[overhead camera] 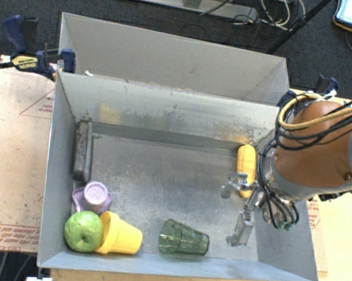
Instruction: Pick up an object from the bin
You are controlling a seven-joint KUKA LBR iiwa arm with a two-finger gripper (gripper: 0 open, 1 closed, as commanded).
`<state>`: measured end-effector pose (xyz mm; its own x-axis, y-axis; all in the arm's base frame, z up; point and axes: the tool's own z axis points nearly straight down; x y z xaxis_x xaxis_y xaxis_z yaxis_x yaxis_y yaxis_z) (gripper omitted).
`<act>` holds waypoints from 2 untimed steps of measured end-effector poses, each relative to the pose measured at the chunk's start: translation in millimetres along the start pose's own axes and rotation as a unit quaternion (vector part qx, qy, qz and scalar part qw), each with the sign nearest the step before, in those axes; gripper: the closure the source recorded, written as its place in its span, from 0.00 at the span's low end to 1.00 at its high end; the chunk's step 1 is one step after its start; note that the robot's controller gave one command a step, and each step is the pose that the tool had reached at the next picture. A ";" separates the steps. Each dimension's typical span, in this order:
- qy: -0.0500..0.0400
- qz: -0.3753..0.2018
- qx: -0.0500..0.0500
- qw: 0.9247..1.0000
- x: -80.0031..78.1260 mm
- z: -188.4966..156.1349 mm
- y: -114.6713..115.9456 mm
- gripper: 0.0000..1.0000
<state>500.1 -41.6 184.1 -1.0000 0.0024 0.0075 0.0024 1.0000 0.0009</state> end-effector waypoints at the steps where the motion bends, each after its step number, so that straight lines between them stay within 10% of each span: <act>1: -0.004 -0.001 0.000 1.000 -1.4 -4.4 0.1 0.00; 2: -0.007 -0.014 0.001 1.000 -1.7 38.8 25.2 0.00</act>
Offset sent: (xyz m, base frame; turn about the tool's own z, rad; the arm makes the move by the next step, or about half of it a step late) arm -0.0043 0.0683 -0.1141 -0.0739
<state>501.6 -16.3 145.3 -0.9996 -0.0262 -0.0061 -0.0262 0.9997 -0.0005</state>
